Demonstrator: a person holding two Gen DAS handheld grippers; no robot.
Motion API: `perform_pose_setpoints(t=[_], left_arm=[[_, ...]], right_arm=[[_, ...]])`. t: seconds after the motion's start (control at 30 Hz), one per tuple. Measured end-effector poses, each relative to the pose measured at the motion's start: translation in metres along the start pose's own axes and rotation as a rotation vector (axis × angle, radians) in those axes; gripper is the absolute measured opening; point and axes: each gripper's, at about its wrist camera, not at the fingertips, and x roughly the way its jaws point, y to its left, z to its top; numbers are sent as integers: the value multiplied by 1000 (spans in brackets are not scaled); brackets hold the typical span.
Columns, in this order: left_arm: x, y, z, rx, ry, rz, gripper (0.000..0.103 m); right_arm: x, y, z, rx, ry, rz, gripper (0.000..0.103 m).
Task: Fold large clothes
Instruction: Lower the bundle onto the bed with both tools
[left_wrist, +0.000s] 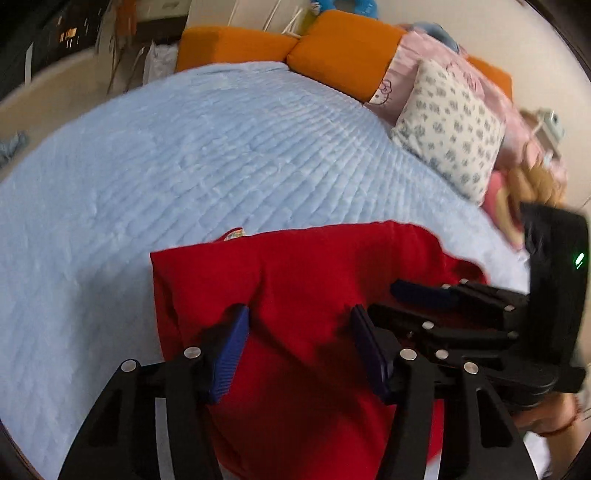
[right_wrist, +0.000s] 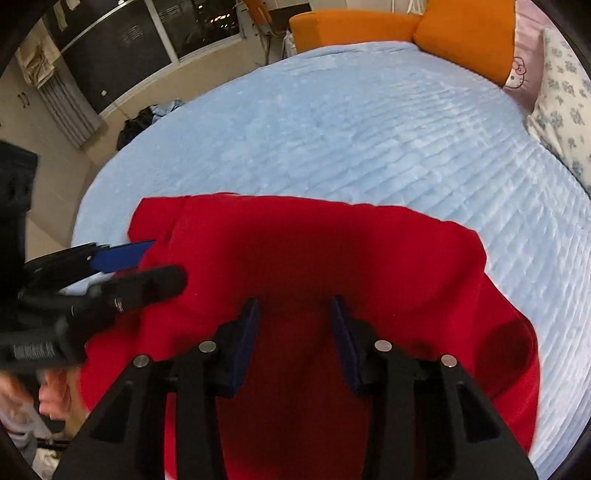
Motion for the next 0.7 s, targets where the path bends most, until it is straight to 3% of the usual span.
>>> perform_pose_setpoints(t=[0.1,0.17,0.27,0.33,0.4,0.53,0.7], left_arm=[[3,-14,0,53,0,20,82],[-9,-18,9,27,23,-1,82],[-39,-16,23,-24,-30,-66,81],[-52,-9,34,-35,-80,-23,82],[-42,4,41,-83,-47,-38,82],[-9,22,35,-106,25,-38,81],[18,27,28,-100,26,-32,85]], right_arm=[[-7,-7,1,15,5,29,41],[-23,-17,6,48,-8,63,41],[-53,-33,14,54,-102,44,42],[-59,-46,19,70,-117,5,42],[-50,-58,24,96,-86,-17,41],[-12,-86,19,176,-1,-13,23],[11,-104,7,266,-7,58,22]])
